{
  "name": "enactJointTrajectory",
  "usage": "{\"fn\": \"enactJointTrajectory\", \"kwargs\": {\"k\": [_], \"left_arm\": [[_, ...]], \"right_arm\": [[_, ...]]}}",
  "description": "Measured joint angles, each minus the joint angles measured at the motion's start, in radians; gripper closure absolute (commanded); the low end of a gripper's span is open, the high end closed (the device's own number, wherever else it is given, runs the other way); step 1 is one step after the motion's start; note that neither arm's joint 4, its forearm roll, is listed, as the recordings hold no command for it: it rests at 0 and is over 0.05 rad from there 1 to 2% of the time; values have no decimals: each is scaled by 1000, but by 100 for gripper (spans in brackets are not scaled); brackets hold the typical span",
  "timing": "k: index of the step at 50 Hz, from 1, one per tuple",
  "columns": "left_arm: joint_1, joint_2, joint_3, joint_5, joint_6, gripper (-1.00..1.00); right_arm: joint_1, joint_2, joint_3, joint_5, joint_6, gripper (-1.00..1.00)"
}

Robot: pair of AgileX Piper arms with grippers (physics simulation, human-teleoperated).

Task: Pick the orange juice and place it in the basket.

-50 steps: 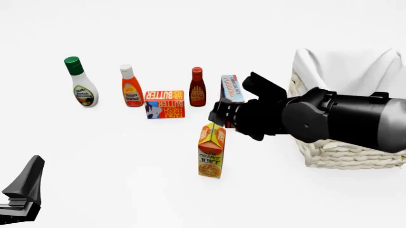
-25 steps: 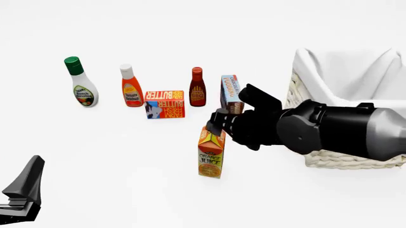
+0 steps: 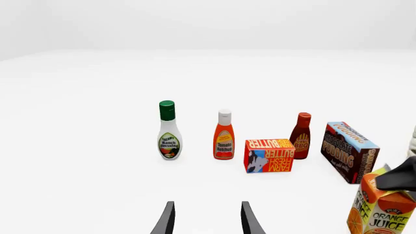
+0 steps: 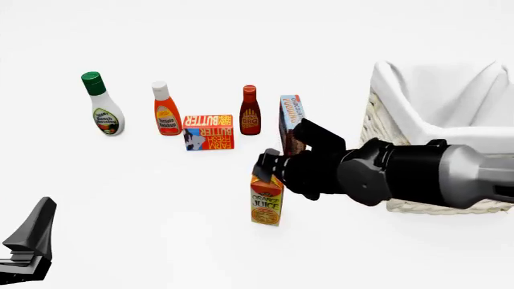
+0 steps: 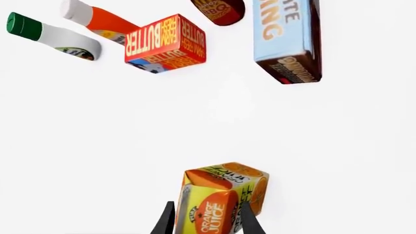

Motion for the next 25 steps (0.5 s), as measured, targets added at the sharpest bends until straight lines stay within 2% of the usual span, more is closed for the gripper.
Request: {"fn": "enactJointTrajectory", "kwargs": {"k": [12,13,25], "left_arm": [[0,0,0,0,0,-100],[0,0,0,0,0,-100],[0,0,0,0,0,-100]], "right_arm": [[14,12,9,-42,19,-100],[15,11,11,-45,21,100],[14,7,22,-60,16,100]]}}
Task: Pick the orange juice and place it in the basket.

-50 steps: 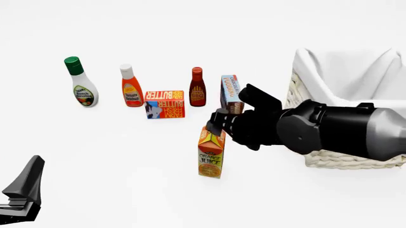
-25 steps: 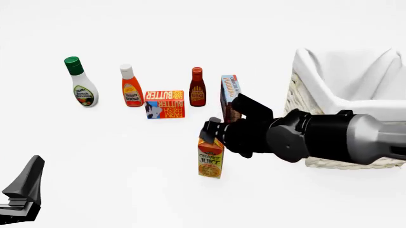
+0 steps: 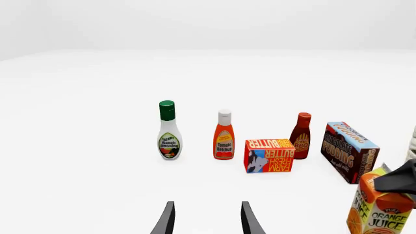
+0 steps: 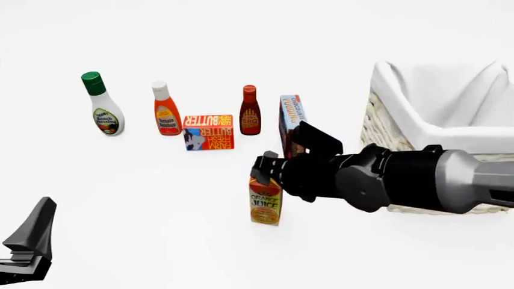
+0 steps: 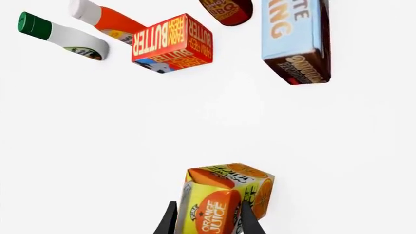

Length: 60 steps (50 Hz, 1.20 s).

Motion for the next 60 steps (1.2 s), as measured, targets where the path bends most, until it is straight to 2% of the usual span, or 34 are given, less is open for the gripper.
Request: {"fn": "enactJointTrajectory", "kwargs": {"k": [19,43,60], "left_arm": [[0,0,0,0,0,-100],[0,0,0,0,0,-100],[0,0,0,0,0,-100]], "right_arm": [[3,-28,15,-2,-34,100],[-16,-164,30,16,-84,100],[-29,-273,46,27,-95,100]]}}
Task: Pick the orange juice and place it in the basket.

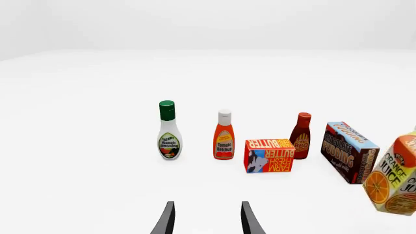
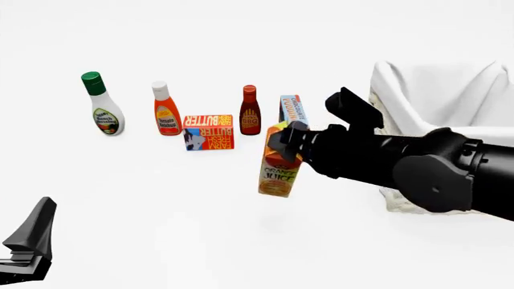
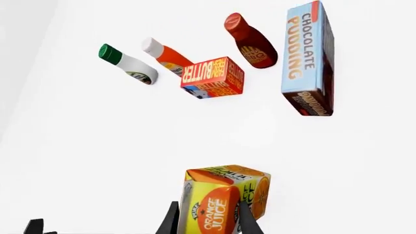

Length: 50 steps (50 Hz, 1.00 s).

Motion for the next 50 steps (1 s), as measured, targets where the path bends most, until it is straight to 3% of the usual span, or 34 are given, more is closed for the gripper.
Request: {"fn": "enactJointTrajectory", "kwargs": {"k": [20,50], "left_arm": [[0,0,0,0,0,-100],[0,0,0,0,0,-100]], "right_arm": [[33,-114,-84,135,-60,100],[0,-179,-355,458,-260,100]]}}
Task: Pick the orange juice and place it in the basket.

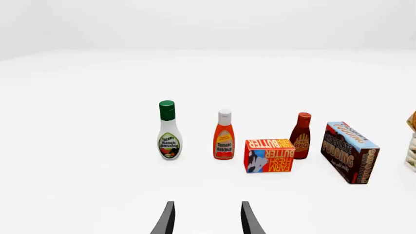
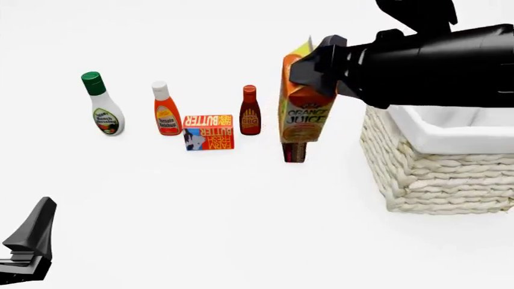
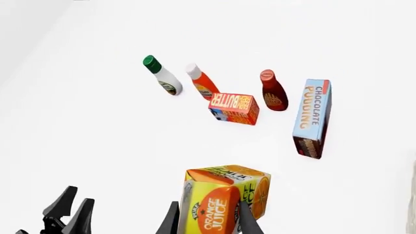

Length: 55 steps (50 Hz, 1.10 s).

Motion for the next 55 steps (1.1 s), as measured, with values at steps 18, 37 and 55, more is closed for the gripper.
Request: {"fn": "enactJointTrajectory", "kwargs": {"k": [18,37,55], "left_arm": [[0,0,0,0,0,-100],[0,0,0,0,0,-100],[0,0,0,0,0,-100]], "right_arm": [[-88,-48,-123,140,-113,100],[-198,-96,-278,297,-236,100],[-310,-137,-339,379,-283,100]]}}
